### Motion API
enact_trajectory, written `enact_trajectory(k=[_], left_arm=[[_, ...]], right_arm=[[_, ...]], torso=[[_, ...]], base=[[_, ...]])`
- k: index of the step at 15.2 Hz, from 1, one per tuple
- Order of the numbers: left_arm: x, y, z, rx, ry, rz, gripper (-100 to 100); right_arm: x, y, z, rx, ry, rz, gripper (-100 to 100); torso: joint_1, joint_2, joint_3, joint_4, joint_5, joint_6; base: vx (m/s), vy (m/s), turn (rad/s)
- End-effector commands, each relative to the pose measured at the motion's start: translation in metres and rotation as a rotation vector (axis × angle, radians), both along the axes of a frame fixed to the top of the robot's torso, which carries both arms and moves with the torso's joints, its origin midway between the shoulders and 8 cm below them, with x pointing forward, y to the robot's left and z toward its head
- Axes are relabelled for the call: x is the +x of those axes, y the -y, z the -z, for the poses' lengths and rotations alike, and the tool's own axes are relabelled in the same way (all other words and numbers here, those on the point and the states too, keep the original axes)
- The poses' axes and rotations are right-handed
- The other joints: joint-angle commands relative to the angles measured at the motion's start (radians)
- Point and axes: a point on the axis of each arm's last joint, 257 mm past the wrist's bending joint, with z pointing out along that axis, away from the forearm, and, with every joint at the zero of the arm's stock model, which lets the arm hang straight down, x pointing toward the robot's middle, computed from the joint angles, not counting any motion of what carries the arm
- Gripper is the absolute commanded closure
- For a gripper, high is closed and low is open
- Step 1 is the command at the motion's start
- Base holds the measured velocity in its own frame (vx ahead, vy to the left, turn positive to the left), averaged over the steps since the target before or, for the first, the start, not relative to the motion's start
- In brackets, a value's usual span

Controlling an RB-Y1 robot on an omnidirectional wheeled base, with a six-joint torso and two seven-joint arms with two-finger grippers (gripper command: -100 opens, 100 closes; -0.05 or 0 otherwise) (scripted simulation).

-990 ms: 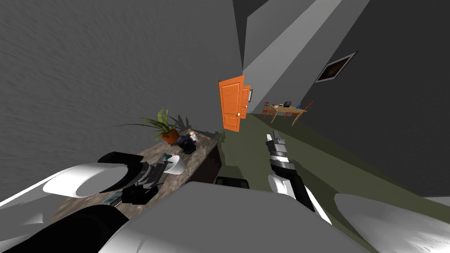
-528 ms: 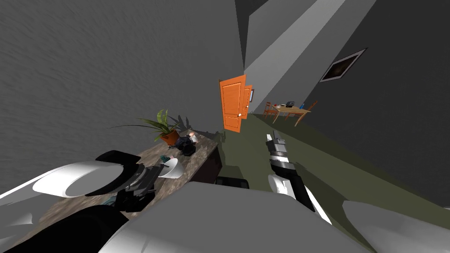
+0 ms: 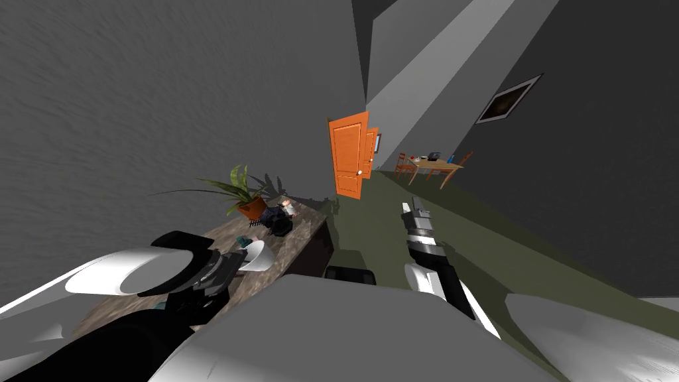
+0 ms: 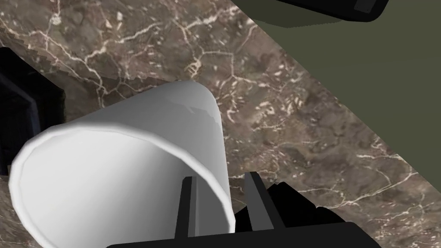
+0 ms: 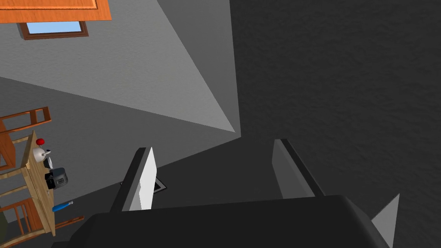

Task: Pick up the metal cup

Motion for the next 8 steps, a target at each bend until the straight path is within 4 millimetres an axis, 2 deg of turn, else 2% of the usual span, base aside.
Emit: enact_trajectory(k=[1,3,4,6,8], left_arm=[[0.000,0.000,0.000,0.000,0.000,0.000,100],[0.000,0.000,0.000,0.000,-0.002,0.000,100],[0.000,0.007,-0.011,-0.002,-0.003,0.009,100],[0.000,0.011,-0.017,-0.002,-0.006,0.016,100],[0.000,0.010,-0.015,-0.002,-0.006,0.015,100]], right_arm=[[0.000,0.000,0.000,0.000,0.000,0.000,0],[0.000,0.000,0.000,0.000,0.000,0.000,0],[0.000,0.000,0.000,0.000,0.000,0.000,0],[0.000,0.000,0.000,0.000,0.000,0.000,0],[0.000,0.000,0.000,0.000,0.000,0.000,0]], torso=[[0.000,0.000,0.000,0.000,0.000,0.000],[0.000,0.000,0.000,0.000,0.000,0.000],[0.001,0.000,0.000,0.000,0.000,0.000],[0.002,-0.001,0.000,0.001,0.000,0.000],[0.002,-0.002,-0.001,0.001,0.000,0.000]], base=[[0.000,0.000,0.000],[0.000,0.000,0.000],[0.014,0.017,0.074],[0.036,0.032,0.102],[0.031,0.025,0.035]])
